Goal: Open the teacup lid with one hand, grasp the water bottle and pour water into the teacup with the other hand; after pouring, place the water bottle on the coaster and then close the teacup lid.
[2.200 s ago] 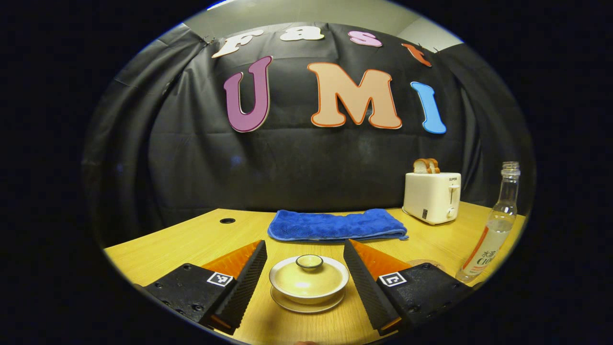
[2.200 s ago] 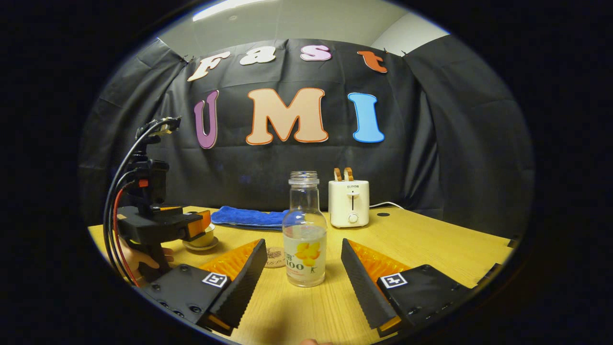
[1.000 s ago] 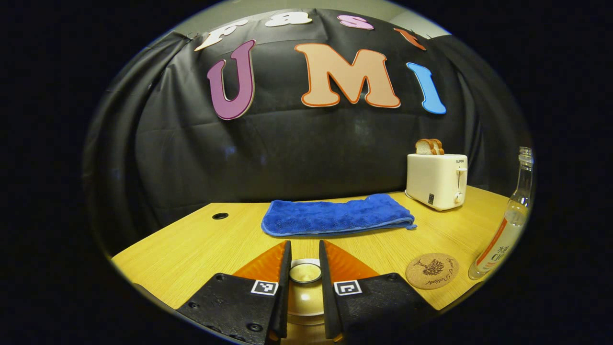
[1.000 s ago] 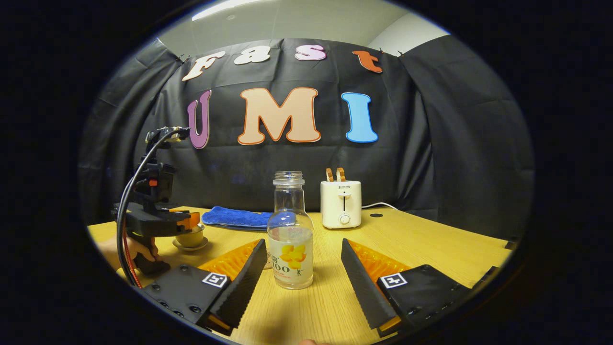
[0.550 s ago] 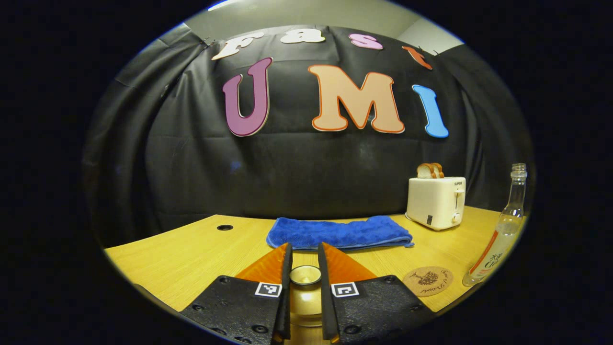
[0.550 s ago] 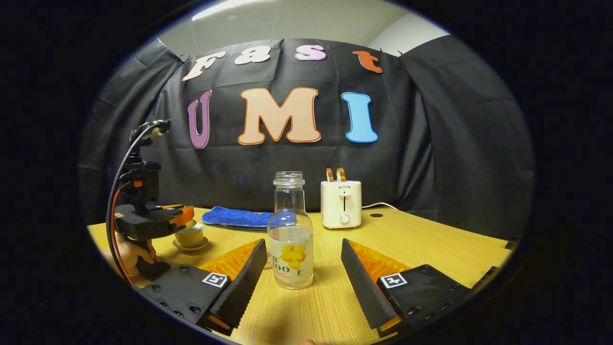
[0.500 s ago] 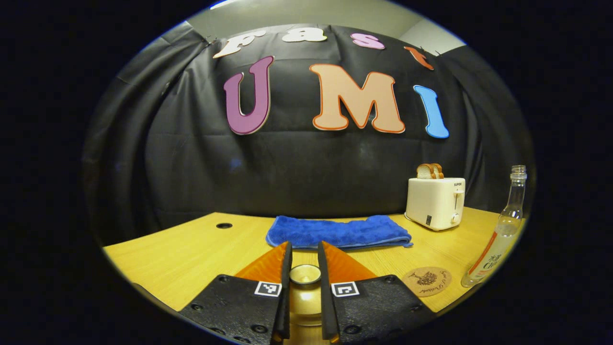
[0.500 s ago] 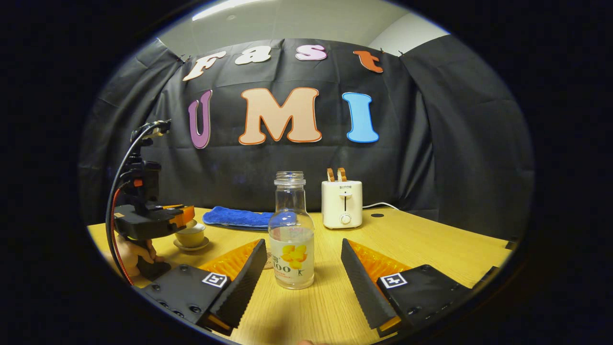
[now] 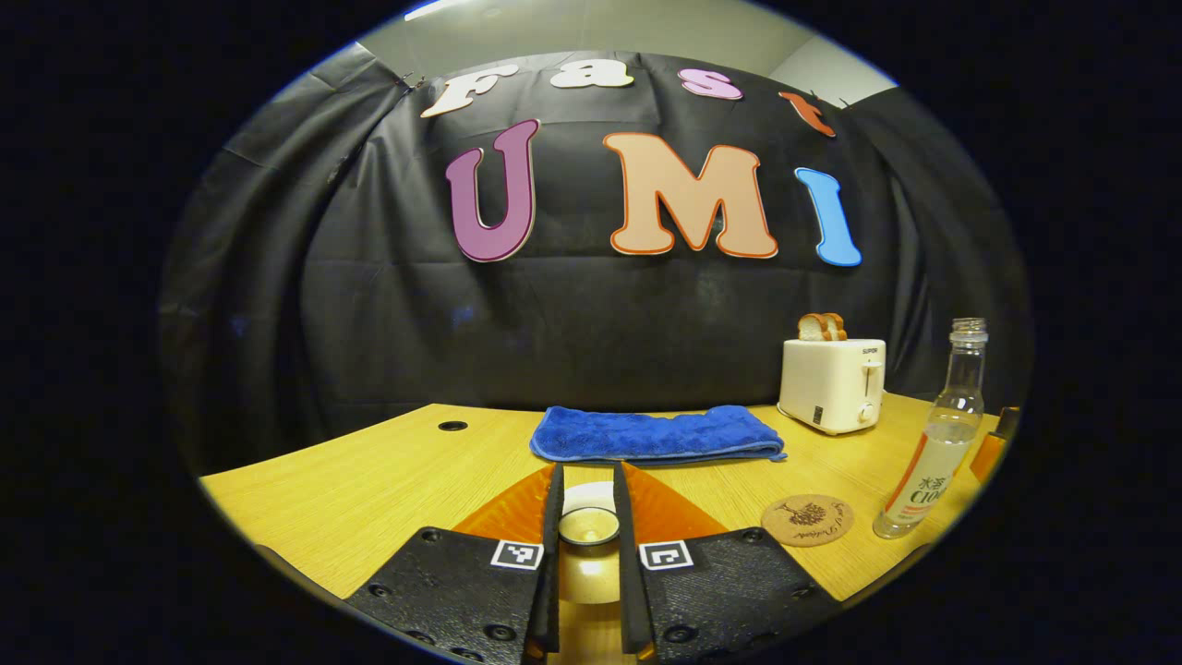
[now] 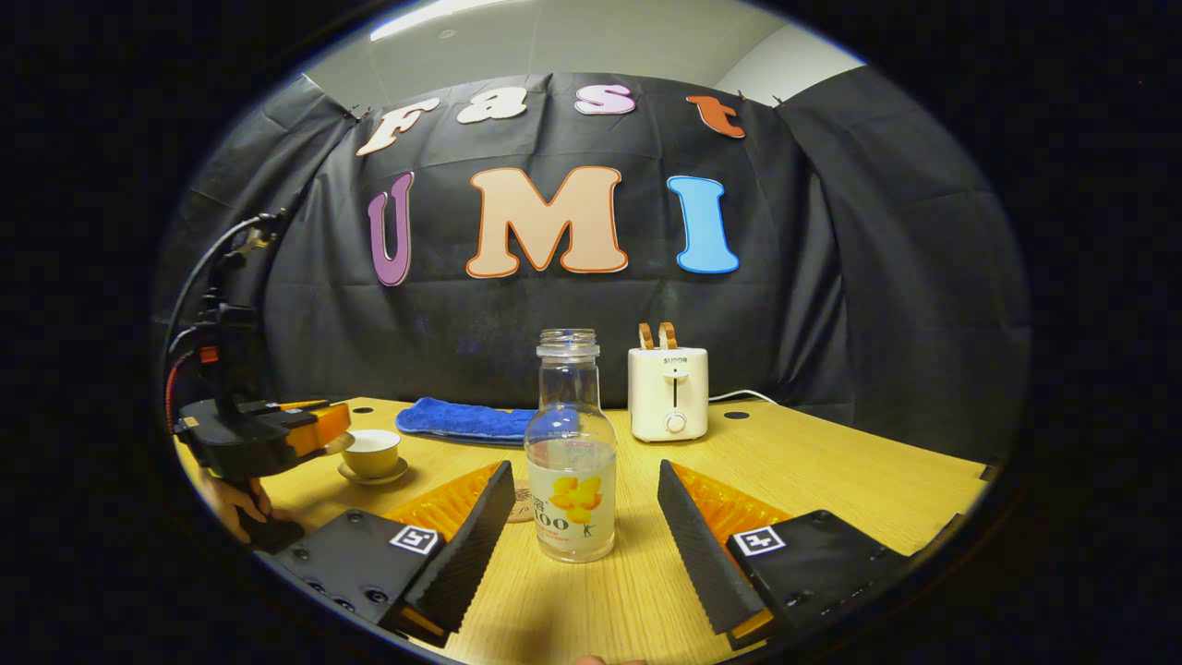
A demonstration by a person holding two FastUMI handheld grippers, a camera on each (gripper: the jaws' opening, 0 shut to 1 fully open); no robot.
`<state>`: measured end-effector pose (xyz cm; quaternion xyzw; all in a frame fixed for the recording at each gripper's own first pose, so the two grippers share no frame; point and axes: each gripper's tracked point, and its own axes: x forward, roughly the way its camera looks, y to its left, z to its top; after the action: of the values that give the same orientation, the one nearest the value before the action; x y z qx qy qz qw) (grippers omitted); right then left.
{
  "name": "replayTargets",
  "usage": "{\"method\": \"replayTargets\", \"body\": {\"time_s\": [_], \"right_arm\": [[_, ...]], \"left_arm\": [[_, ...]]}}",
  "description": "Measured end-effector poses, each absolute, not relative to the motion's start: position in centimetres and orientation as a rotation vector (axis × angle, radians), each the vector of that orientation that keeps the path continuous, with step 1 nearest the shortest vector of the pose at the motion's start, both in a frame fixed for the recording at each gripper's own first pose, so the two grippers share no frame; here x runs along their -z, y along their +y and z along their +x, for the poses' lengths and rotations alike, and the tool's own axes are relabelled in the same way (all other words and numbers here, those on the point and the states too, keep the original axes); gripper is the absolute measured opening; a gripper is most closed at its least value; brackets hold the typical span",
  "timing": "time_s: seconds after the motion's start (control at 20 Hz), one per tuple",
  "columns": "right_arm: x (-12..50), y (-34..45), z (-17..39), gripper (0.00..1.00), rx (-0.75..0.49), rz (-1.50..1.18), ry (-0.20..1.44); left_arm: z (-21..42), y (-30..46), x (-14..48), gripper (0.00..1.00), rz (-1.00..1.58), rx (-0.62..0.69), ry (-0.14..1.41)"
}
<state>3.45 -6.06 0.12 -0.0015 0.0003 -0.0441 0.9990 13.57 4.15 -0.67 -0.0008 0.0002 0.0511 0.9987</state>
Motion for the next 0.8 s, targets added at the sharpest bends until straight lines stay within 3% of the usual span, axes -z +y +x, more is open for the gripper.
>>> {"method": "replayTargets", "body": {"time_s": [0.5,0.6,0.65,0.8], "right_arm": [[0.3,-5.5,8.5,0.95,0.096,-0.002,0.008],[0.2,-5.5,9.5,1.00,0.100,-0.001,0.009],[0.2,-5.5,10.0,0.94,0.102,-0.001,0.009],[0.2,-5.7,11.0,0.98,0.110,-0.002,0.004]], "left_arm": [[5.2,6.6,0.2,0.23,0.005,-0.067,-0.018],[4.4,7.3,0.4,0.23,0.004,-0.074,-0.013],[4.1,7.4,0.4,0.24,0.005,-0.070,-0.010],[3.3,7.6,0.3,0.23,0.006,-0.052,-0.010]]}}
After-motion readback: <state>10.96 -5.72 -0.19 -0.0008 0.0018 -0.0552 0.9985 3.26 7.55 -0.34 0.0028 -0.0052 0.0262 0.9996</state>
